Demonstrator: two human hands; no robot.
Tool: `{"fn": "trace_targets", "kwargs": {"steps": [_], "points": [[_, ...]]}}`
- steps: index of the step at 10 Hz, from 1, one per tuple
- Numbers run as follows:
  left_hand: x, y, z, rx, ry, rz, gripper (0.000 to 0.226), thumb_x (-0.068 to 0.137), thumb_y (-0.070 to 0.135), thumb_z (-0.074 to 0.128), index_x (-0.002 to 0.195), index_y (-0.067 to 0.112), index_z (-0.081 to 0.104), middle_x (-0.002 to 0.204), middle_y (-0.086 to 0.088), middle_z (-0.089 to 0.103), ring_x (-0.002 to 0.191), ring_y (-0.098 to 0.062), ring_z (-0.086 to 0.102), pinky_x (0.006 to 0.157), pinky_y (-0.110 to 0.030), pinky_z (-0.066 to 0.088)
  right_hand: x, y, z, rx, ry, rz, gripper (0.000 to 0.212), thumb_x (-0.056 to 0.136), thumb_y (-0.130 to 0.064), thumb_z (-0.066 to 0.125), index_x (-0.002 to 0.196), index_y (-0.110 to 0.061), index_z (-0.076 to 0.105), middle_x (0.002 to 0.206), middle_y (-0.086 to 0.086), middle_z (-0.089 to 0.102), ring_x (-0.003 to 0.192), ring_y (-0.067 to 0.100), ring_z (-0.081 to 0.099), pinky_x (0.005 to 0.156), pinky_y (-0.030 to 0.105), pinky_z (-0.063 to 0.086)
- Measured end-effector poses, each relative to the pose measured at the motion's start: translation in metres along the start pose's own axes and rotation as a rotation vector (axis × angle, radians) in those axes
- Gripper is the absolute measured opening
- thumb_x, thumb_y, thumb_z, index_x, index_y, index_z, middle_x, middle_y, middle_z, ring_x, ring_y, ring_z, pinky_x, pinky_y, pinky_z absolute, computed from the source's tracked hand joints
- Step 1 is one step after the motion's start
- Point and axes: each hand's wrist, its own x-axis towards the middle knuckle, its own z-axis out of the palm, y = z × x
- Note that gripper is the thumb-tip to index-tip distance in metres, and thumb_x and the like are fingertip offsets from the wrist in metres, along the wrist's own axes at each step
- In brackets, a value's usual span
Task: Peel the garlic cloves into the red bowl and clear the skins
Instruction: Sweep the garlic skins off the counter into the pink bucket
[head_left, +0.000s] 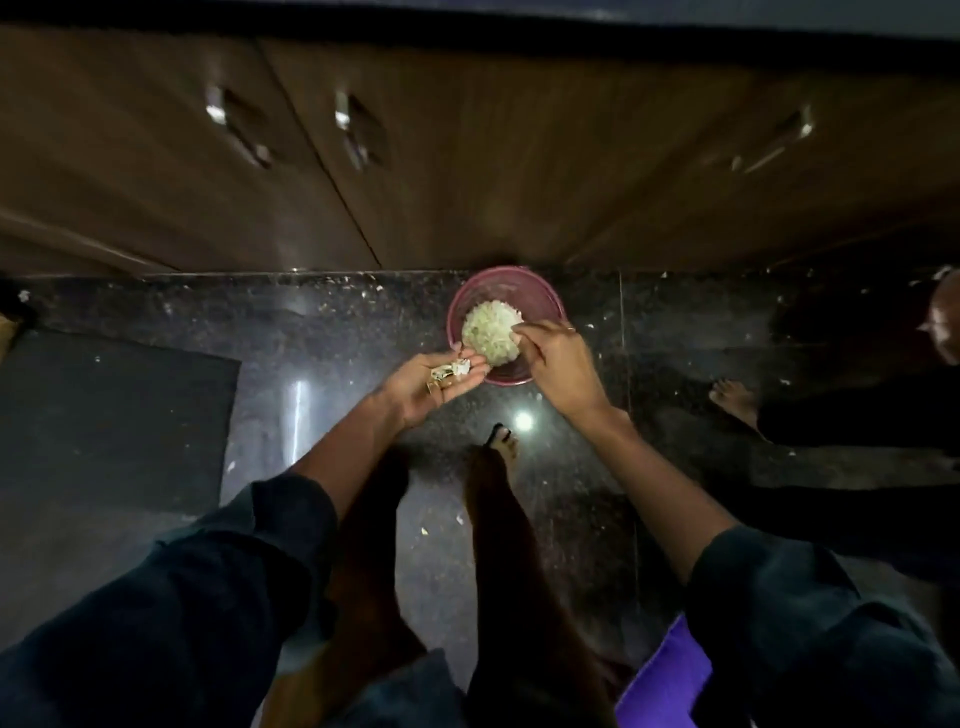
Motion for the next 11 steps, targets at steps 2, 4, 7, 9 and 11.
{"fn": "trace_targets", "kwargs": {"steps": [2,4,7,9,11], "points": [[0.157,-0.019,-0.012,0.14,0.078,-0.019,0.014,0.098,0.0,0.044,0.096,-0.004,0.058,0.102,-0.019,0.063,0.095,-0.029,0.063,0.105,-0.039,0.043,0.06,0.1,0.092,-0.032,-0.091,0.108,0.05,0.081,0.011,0.049,0.127,-0.005,0.062,0.131,0.015,0.06,0.121,0.032,0.054,0.106,0.034,0.039],[0.284,-0.014,-0.014,0.27,0.056,0.056,0.018,0.099,-0.003,0.041,0.092,-0.001,0.058,0.099,-0.016,0.062,0.104,-0.03,0.058,0.096,-0.037,0.048,0.122,0.18,0.177,-0.029,-0.104,0.141,0.049,0.079,0.01,0.05,0.125,-0.004,0.063,0.127,0.021,0.061,0.117,0.037,0.057,0.104,0.04,0.042],[0.4,-0.021,-0.019,0.649,0.113,0.092,0.061,0.095,0.059,0.039,0.128,0.01,0.054,0.121,0.0,0.057,0.114,-0.022,0.053,0.093,-0.03,0.039,0.177,0.245,0.237,-0.177,-0.174,0.144,0.05,0.083,0.006,0.047,0.131,-0.004,0.053,0.124,0.022,0.061,0.112,0.037,0.059,0.095,0.042,0.046],[0.414,-0.033,-0.025,1.84,0.239,0.346,0.042,0.096,0.006,0.045,0.137,0.003,0.046,0.139,-0.023,0.048,0.129,-0.039,0.046,0.104,-0.039,0.036,0.198,0.254,0.25,-0.25,-0.159,0.256,0.028,0.089,0.005,0.049,0.104,-0.005,0.071,0.106,0.02,0.068,0.105,0.035,0.063,0.097,0.04,0.048],[0.406,-0.038,-0.023,2.206,0.35,0.513,0.03,0.099,0.02,0.046,0.125,0.009,0.057,0.129,-0.017,0.057,0.121,-0.036,0.054,0.096,-0.042,0.044,0.195,0.247,0.256,-0.277,-0.172,0.245,0.025,0.095,-0.018,0.053,0.117,-0.013,0.065,0.116,0.015,0.066,0.107,0.035,0.061,0.086,0.037,0.048]]}}
